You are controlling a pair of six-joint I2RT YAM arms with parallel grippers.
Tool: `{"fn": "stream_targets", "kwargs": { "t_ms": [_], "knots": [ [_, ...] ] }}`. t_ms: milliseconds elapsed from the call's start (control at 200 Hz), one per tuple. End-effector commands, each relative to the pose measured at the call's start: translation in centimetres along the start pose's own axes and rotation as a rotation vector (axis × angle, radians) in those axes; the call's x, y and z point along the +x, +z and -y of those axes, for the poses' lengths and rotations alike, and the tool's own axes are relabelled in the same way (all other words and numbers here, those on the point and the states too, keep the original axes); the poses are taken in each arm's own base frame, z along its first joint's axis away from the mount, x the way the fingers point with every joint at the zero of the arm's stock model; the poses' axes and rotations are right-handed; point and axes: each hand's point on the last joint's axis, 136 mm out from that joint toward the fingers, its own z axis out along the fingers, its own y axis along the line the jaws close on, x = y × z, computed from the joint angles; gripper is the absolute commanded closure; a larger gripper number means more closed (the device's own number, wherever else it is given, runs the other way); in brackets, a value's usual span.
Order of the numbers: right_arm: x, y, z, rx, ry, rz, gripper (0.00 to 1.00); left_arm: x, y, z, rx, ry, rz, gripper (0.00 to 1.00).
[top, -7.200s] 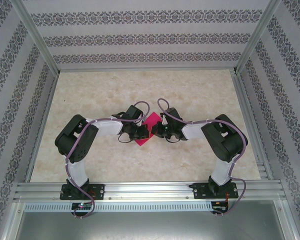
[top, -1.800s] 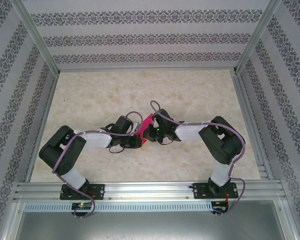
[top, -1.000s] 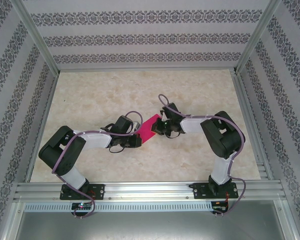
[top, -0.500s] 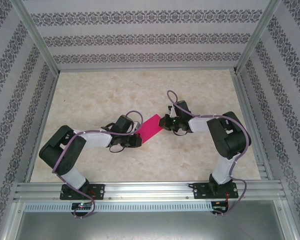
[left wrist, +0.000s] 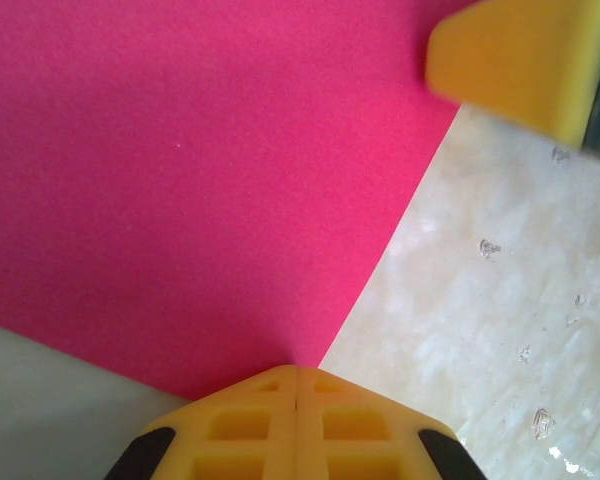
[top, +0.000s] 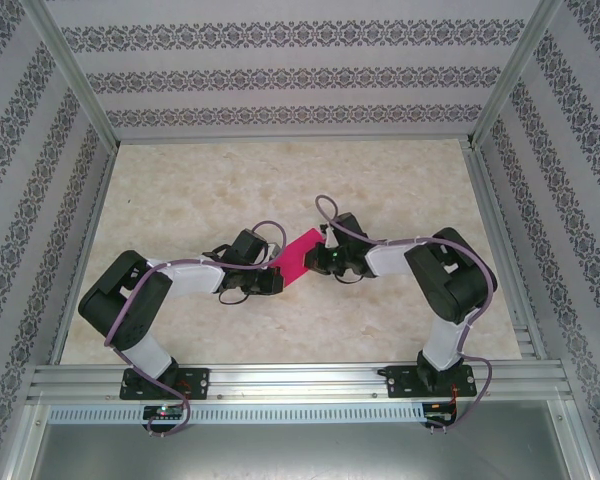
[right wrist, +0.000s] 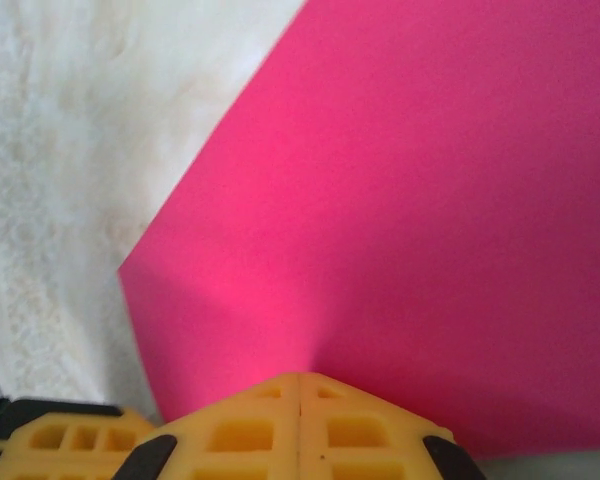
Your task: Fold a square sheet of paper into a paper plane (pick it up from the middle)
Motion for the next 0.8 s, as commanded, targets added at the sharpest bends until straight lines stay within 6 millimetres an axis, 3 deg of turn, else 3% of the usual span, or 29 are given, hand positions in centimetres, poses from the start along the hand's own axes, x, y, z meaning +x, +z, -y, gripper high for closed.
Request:
{"fn": "stream_targets", "kwargs": {
  "t_ms": [0, 190, 305, 415, 570, 709, 794],
  "knots": [
    [-1.5, -0.8, 3.1, 0.08, 0.002, 0.031, 1.0, 3.6, 0.5, -4.2, -0.172, -0.051, -0.112, 1.0],
    [-5.1, -3.3, 7.5, 0.187, 0.016, 0.098, 1.0, 3.7, 0.5, -4.2, -0.17, -0.05, -0.114, 1.0],
    [-6.8, -4.3, 7.9, 0.198, 0.017, 0.13, 1.0, 3.5, 0.5, -3.8, -0.158, -0.045, -0.112, 1.0],
    [-7.8, -5.4, 7.1, 0.202, -0.001, 0.159, 1.0, 2.9, 0.3, -3.2, -0.145, -0.037, -0.106, 1.0],
    [-7.8, -6.9, 3.6, 0.157, -0.037, 0.185, 1.0, 0.5, -0.7, -0.6, -0.092, -0.024, -0.066, 0.99],
    [-5.9, -7.7, 1.0, 0.208, -0.059, 0.201, 0.96, -3.8, -3.3, 2.1, -0.075, -0.029, 0.035, 0.76],
    [-4.2, -7.2, 0.0, 0.262, -0.057, 0.193, 0.86, -6.2, -5.2, 1.9, -0.119, -0.059, 0.098, 0.62]
  ]
}}
